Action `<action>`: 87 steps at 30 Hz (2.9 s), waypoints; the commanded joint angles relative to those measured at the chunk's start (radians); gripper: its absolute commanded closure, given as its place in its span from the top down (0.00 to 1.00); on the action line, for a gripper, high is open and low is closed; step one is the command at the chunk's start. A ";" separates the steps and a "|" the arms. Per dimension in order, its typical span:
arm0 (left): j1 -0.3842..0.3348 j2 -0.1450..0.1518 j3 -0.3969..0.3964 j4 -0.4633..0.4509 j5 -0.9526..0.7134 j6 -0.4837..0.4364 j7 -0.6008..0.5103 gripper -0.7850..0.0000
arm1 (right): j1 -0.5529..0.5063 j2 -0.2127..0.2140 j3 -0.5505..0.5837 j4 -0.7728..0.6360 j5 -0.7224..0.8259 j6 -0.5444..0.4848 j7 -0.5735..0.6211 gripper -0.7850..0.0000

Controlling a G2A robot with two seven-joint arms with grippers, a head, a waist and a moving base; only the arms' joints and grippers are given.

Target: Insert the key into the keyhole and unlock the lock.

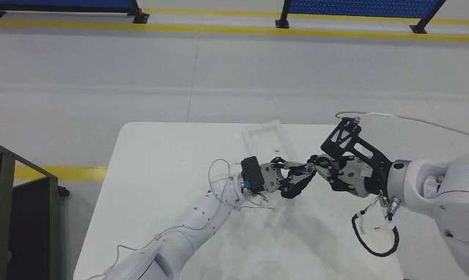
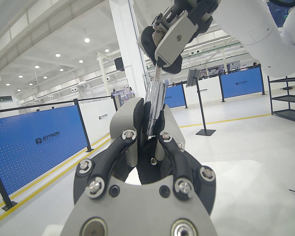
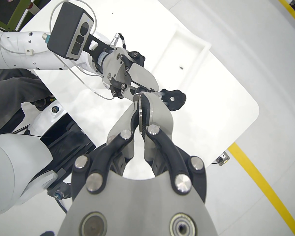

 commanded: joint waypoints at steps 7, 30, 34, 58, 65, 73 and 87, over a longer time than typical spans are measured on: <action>-0.001 -0.002 -0.004 0.005 0.009 0.003 0.000 0.00 | 0.000 0.005 -0.004 0.000 -0.005 0.000 0.000 0.00; 0.000 -0.004 -0.018 0.010 0.028 0.004 0.016 0.00 | 0.024 0.015 -0.060 0.000 -0.061 0.030 0.001 0.00; 0.003 -0.005 -0.022 0.009 0.023 0.000 0.025 0.00 | 0.022 0.016 -0.062 0.000 -0.042 0.034 -0.010 0.00; 0.010 -0.008 -0.037 0.006 0.020 -0.014 0.045 0.00 | 0.045 0.021 -0.097 0.000 -0.041 0.045 -0.029 1.00; 0.014 -0.010 -0.037 0.013 0.014 -0.023 0.036 0.00 | 0.070 0.022 -0.105 0.000 -0.044 0.043 -0.034 1.00; 0.018 -0.007 -0.038 0.012 -0.001 -0.033 0.026 0.00 | 0.084 0.028 -0.081 0.000 -0.057 -0.024 -0.037 1.00; 0.035 0.017 -0.050 -0.048 -0.037 -0.127 -0.068 0.00 | -0.004 0.065 -0.010 0.000 -0.231 -0.475 -0.067 1.00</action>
